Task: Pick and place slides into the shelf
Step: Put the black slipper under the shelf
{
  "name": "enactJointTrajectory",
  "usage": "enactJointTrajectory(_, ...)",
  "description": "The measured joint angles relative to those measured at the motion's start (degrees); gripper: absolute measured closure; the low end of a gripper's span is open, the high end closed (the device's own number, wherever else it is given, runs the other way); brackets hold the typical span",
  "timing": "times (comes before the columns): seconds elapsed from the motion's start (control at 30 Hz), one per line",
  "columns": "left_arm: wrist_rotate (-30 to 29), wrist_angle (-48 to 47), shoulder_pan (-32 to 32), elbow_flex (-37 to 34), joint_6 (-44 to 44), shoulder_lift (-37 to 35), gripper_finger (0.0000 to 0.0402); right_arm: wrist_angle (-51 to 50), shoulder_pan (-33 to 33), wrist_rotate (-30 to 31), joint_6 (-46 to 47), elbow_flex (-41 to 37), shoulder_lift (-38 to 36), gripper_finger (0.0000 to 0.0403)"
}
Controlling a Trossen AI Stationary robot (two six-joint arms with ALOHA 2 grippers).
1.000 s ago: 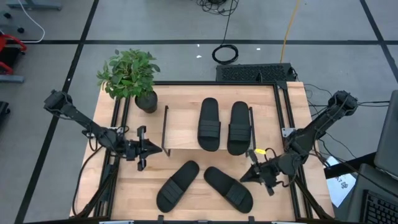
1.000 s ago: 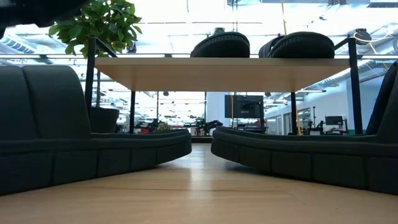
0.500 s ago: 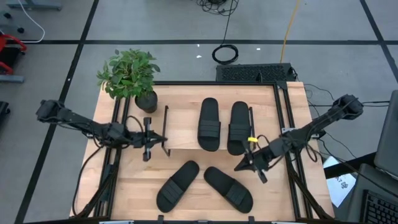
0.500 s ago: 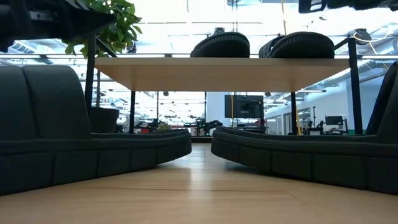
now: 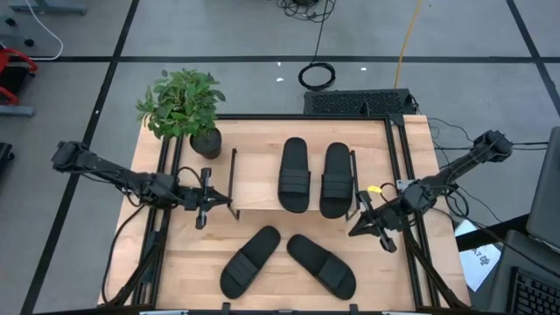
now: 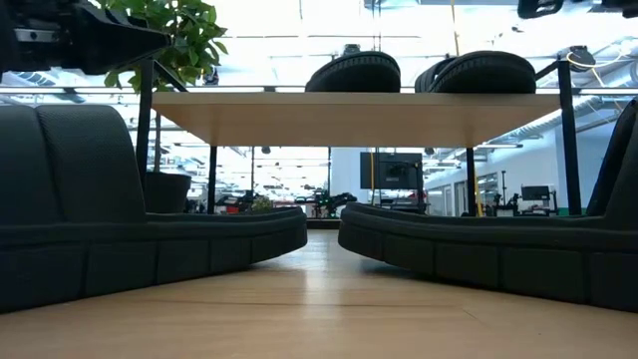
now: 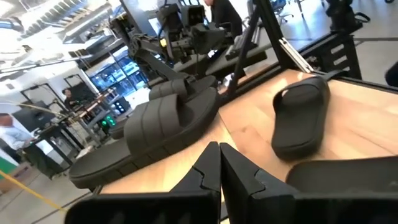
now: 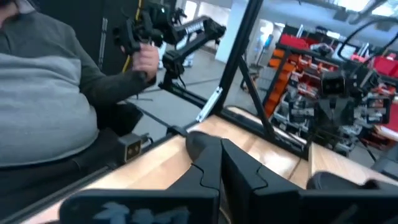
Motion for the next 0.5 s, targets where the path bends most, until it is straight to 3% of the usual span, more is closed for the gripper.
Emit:
enactJointTrajectory(0.3, -0.1, 0.7, -0.7, 0.0, -0.9, 0.1, 0.0381, 5.2, 3.2, 0.0, -3.9, 0.0, 2.8, 0.0403)
enactJointTrajectory(0.5, 4.2, 1.3, -0.7, 0.0, -7.3, 0.1, 0.0393, 11.6, 5.7, 0.1, -9.9, 0.0, 7.1, 0.0403)
